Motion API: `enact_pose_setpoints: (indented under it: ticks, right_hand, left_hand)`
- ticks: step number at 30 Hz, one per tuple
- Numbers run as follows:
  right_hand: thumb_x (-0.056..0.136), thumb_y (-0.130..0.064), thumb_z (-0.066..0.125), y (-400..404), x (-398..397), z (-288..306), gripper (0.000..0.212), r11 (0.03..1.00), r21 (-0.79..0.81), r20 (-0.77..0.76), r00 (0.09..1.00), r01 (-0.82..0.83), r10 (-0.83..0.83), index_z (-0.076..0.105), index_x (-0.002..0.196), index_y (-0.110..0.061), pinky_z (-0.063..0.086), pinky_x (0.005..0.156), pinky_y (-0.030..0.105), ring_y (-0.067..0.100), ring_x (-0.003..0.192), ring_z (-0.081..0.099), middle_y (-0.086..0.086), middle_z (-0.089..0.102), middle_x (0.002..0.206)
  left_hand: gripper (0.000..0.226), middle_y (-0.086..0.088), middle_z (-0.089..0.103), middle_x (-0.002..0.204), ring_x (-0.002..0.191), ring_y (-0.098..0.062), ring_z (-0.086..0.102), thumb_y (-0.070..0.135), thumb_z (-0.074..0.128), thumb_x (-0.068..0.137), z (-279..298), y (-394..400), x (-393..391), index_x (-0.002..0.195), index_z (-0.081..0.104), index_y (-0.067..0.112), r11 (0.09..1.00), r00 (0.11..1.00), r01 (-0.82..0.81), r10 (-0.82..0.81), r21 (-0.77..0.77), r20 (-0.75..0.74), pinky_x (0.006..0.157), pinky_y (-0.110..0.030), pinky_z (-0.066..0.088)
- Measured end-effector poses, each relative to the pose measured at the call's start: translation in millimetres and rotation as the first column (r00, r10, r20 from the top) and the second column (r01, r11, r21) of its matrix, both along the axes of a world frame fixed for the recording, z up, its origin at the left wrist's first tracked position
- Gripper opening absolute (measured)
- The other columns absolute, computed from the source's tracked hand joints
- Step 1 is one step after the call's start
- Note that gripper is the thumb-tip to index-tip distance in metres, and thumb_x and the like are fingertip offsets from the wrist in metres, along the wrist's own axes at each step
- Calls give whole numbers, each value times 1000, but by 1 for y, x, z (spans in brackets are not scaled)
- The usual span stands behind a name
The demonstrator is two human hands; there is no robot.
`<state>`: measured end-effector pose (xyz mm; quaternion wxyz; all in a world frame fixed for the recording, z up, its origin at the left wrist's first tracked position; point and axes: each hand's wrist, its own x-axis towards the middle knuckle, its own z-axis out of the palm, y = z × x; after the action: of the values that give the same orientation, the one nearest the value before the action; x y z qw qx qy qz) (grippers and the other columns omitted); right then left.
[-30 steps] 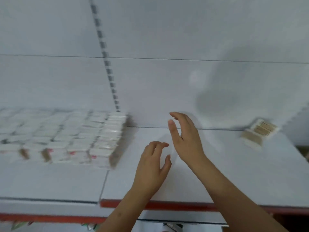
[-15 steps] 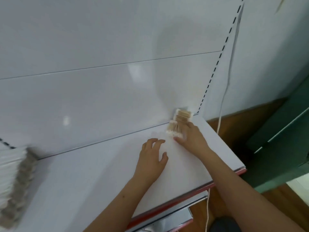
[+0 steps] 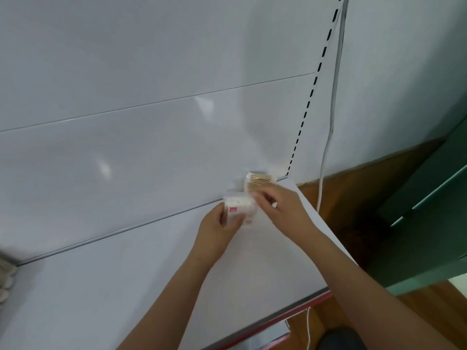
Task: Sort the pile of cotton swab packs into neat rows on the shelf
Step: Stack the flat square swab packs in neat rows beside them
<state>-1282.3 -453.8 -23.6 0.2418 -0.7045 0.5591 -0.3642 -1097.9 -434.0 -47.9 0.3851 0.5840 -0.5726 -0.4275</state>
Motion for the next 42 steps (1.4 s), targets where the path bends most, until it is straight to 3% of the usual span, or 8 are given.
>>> enact_pose_setpoints:
  ticks: [3,8,15,22,30,34,36,42]
  right_hand:
    - [95,-35,62,-28,-14,-12,33,962,-20,-41,961,273,-273,56,126,-26,50,71,19,6,76,59,-11,54,116]
    - [86,-28,73,-47,-14,-36,34,958,173,19,972,227,-234,60,116,-21,46,67,20,12,85,64,-4,65,105]
    - [87,-11,74,13,34,-29,32,914,-307,135,963,264,-233,69,118,-18,42,71,6,0,82,52,-4,57,106]
    - [88,-16,73,44,65,-49,59,939,-336,-88,990,79,-114,51,143,-19,46,86,14,13,109,53,2,52,129]
    - [94,-12,58,61,80,-19,42,970,-242,92,995,-8,31,59,133,-27,43,95,14,4,118,46,-19,47,126]
    - [92,-54,58,56,95,-8,65,972,194,264,961,-133,79,33,150,-36,41,106,27,1,131,43,-24,44,141]
    - [93,-48,61,58,107,-6,74,901,301,413,895,-311,171,23,155,-36,44,107,29,0,130,49,-22,52,139]
    - [85,-31,77,66,156,-11,33,879,305,363,898,-366,248,60,113,-35,51,78,17,2,99,66,-19,71,105]
  left_hand:
    - [22,-1,76,103,85,-13,74,19,68,95,-3,1,-4,116,68,11,978,967,-121,154,168,-201,67,-29,61]
    - [19,-9,76,104,86,-19,76,16,64,98,-2,4,5,114,67,9,948,916,-177,257,265,-309,67,-34,62]
    - [29,-9,76,106,98,-25,74,25,46,107,8,10,10,120,66,10,938,843,-139,280,317,-460,75,-37,62]
    - [47,-12,74,116,113,-27,69,44,38,105,27,18,9,126,65,11,927,710,-77,310,368,-632,96,-41,55]
    - [37,-2,70,126,116,-23,67,14,60,98,22,41,52,135,56,19,979,829,-55,156,199,-538,105,-47,49]
    - [36,3,72,121,113,-16,67,12,65,96,26,60,80,130,59,21,988,910,-52,107,147,-401,102,-41,52]
    - [36,7,72,120,113,-11,67,14,68,94,28,71,94,128,61,24,996,949,-18,46,91,-311,98,-31,53]
    - [50,21,64,126,114,1,61,35,72,91,15,103,156,137,51,36,996,995,-88,89,-16,35,98,-23,52]
